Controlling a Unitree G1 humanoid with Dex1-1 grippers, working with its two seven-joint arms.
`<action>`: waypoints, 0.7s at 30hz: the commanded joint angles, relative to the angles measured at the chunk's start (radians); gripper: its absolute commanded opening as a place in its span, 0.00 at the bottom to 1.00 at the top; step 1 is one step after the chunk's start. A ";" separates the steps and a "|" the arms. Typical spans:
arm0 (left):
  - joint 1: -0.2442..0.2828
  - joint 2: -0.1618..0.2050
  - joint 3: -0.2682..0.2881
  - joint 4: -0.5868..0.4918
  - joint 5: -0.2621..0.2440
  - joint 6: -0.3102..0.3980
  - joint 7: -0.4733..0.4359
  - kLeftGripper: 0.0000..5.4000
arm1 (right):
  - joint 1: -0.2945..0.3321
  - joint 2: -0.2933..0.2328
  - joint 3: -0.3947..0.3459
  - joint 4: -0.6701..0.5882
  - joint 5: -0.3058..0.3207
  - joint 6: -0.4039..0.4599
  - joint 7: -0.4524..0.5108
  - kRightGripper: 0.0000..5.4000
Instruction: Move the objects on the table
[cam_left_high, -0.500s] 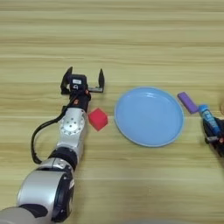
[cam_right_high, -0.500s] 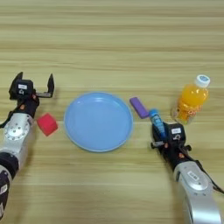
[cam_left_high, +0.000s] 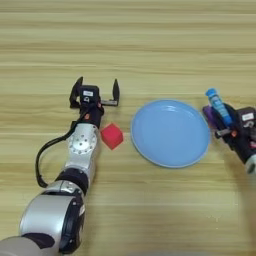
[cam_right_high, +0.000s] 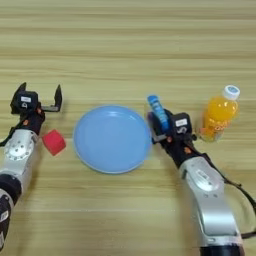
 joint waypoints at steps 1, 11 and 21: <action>-0.019 0.000 -0.005 0.011 0.016 -0.005 0.006 1.00 | -0.044 0.034 0.058 0.042 -0.014 0.018 0.021 0.26; -0.021 0.002 -0.004 0.016 0.014 -0.005 0.004 1.00 | -0.071 0.143 0.130 0.049 0.071 0.124 0.071 0.26; -0.023 0.003 -0.004 0.017 0.015 -0.004 0.004 1.00 | -0.066 0.180 0.170 0.067 0.065 0.157 0.073 0.26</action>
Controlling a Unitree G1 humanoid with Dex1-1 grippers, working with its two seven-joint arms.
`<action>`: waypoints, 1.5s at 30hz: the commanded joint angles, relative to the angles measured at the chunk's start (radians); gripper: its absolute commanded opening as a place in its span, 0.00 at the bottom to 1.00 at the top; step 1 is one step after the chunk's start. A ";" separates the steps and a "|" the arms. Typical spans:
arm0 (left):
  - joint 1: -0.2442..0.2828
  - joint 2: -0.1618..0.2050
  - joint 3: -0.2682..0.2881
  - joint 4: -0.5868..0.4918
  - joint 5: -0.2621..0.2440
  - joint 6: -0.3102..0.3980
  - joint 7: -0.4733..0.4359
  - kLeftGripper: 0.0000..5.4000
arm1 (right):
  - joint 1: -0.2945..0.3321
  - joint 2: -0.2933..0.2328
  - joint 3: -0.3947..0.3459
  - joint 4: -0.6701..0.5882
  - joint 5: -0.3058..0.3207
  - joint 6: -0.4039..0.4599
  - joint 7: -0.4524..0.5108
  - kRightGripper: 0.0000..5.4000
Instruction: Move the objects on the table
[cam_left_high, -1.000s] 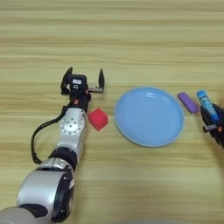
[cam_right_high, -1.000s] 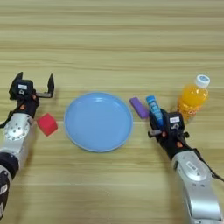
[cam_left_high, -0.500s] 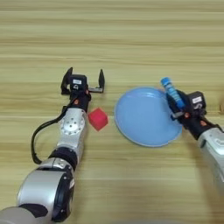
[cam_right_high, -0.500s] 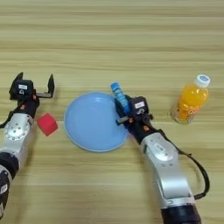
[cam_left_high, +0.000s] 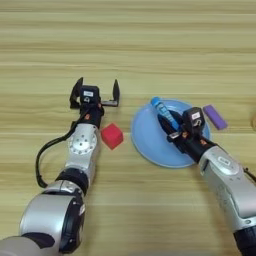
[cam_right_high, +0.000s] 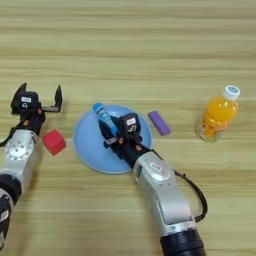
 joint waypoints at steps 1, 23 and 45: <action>-0.020 0.002 -0.004 0.008 0.015 -0.004 0.005 1.00 | -0.007 0.012 0.013 0.026 -0.006 0.022 -0.003 0.26; -0.018 0.002 -0.004 0.004 0.015 -0.006 0.006 1.00 | -0.018 0.012 0.045 0.094 -0.059 0.019 0.003 0.34; -0.019 -0.001 -0.005 0.006 0.016 -0.005 0.008 1.00 | -0.022 -0.002 0.039 0.098 -0.098 -0.036 -0.007 0.78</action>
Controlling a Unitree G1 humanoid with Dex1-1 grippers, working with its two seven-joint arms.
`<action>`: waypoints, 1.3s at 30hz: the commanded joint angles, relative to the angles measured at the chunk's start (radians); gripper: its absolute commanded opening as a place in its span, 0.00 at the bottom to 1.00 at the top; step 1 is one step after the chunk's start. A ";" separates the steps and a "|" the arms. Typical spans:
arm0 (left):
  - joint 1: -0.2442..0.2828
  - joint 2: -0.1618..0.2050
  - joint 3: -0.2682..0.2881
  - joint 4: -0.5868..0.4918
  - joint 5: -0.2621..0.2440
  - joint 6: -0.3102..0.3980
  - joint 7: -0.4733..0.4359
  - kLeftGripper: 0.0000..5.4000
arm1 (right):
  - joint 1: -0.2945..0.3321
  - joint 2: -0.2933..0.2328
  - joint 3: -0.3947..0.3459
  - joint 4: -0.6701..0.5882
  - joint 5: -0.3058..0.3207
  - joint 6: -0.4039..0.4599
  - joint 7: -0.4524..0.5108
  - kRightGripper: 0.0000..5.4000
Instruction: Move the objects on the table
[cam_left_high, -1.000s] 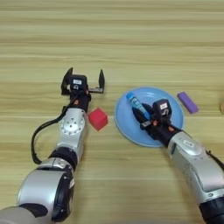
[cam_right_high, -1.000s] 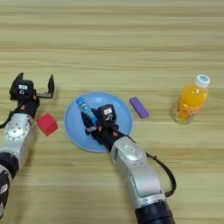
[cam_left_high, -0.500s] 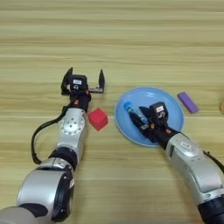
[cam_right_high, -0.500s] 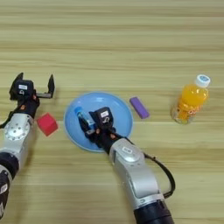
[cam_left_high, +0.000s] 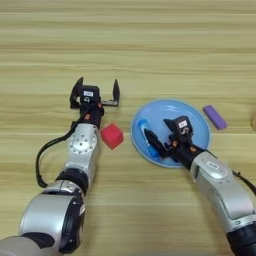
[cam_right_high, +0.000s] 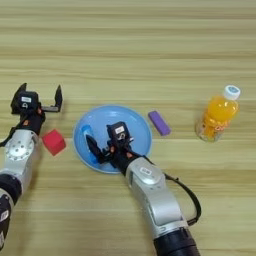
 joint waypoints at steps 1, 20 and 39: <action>-0.019 0.000 -0.005 0.006 0.016 -0.005 0.008 1.00 | -0.012 -0.007 -0.008 -0.001 -0.020 -0.029 -0.012 0.79; -0.019 -0.003 -0.008 0.005 0.018 -0.006 0.011 1.00 | -0.031 -0.093 -0.158 0.015 -0.046 -0.160 -0.067 0.99; -0.021 0.002 -0.007 0.010 0.017 -0.005 0.010 1.00 | -0.017 -0.252 -0.361 0.161 -0.051 -0.275 -0.079 0.99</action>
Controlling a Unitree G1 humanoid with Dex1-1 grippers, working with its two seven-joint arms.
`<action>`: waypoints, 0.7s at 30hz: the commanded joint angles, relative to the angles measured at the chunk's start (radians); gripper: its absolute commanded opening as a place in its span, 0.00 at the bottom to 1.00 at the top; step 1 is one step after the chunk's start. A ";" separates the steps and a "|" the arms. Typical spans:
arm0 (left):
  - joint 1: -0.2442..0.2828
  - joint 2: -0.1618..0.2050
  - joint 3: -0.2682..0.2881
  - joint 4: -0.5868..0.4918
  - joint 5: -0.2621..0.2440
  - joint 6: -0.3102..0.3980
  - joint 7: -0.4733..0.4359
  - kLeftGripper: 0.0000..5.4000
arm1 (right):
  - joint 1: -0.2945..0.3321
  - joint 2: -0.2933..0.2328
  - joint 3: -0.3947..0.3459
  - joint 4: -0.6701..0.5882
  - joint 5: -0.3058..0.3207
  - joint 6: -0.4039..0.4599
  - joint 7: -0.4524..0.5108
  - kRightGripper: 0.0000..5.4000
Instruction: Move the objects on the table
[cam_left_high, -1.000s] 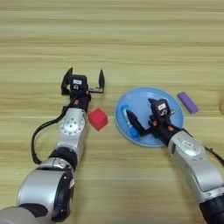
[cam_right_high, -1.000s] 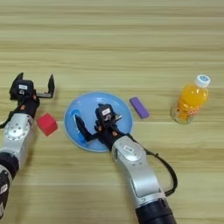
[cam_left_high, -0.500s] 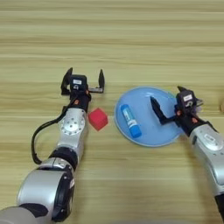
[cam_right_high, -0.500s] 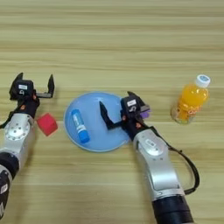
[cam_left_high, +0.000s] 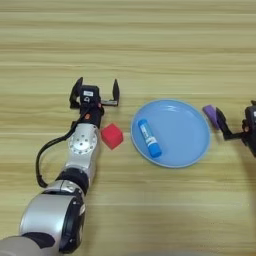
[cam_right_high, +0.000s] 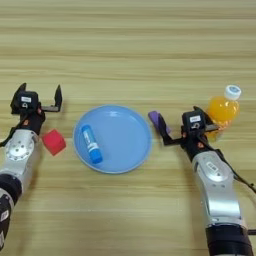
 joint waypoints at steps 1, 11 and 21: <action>-0.020 0.002 -0.006 0.010 0.016 -0.005 0.000 1.00 | 0.002 -0.032 -0.011 0.037 -0.010 -0.023 0.009 0.99; -0.019 0.003 -0.006 0.008 0.017 -0.005 0.001 1.00 | -0.005 -0.049 0.022 0.102 -0.023 -0.050 0.035 0.99; -0.020 0.004 -0.005 0.010 0.017 -0.004 0.001 1.00 | -0.006 -0.038 0.066 0.126 -0.042 -0.056 0.055 0.99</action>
